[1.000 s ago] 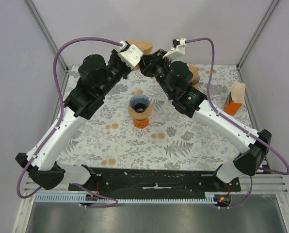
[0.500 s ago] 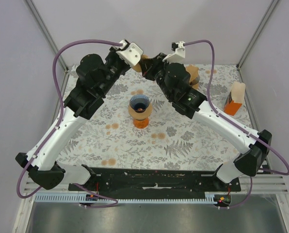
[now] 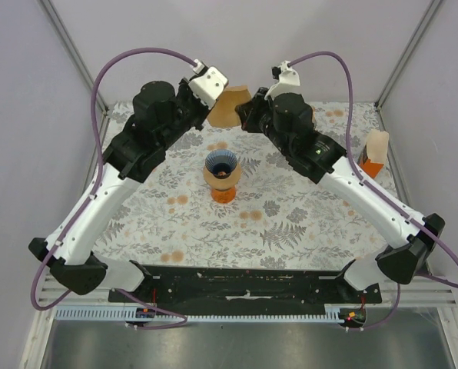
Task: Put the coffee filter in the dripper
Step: Adjust the coffee filter, then place the coffee filter in the coffee dripper.
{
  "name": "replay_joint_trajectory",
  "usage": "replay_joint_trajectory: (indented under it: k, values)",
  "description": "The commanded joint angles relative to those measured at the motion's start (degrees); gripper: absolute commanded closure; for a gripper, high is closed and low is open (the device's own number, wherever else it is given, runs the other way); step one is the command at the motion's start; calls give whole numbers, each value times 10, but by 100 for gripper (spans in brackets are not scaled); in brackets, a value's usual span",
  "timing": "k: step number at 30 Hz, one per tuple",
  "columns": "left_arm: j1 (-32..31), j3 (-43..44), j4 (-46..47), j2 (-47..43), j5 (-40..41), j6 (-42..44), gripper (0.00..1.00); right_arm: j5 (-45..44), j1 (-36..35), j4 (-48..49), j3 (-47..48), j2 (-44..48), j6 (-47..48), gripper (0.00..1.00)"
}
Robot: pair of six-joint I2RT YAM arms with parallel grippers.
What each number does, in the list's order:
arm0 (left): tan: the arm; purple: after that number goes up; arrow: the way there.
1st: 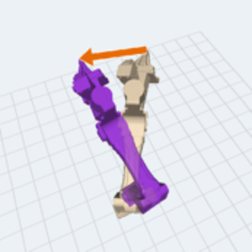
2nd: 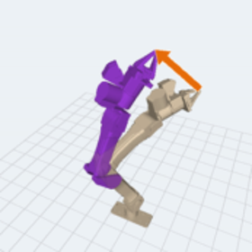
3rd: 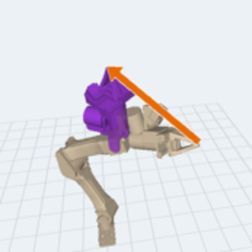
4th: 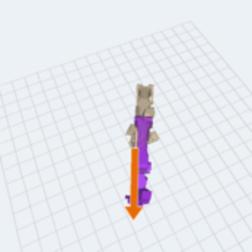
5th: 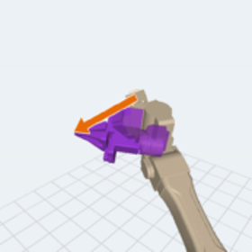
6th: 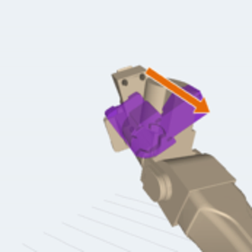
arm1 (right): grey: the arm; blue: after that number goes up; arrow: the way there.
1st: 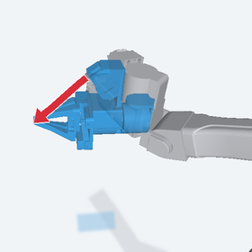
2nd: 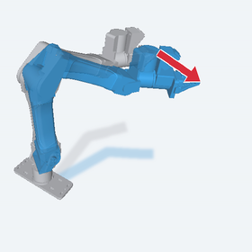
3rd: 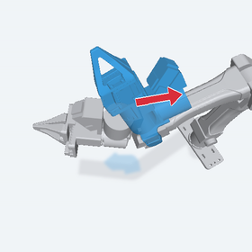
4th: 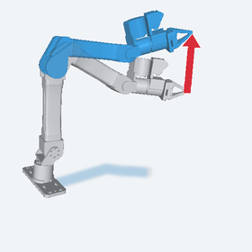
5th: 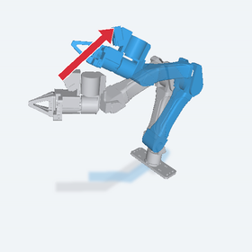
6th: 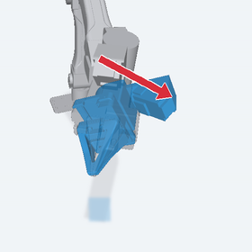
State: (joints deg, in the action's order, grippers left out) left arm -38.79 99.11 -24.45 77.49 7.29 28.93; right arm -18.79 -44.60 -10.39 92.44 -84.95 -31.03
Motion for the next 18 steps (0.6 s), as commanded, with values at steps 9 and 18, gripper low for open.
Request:
replay_joint_trajectory:
  k: [9, 18]
  values:
    - [23, -9, -157, 36, -102, -172, 55, 175, 24, -284, 134, -98, 50, 100]
    - [54, -49, -175, 42, -76, -168, 78, 227, 28, -333, 159, -139, 55, 100]
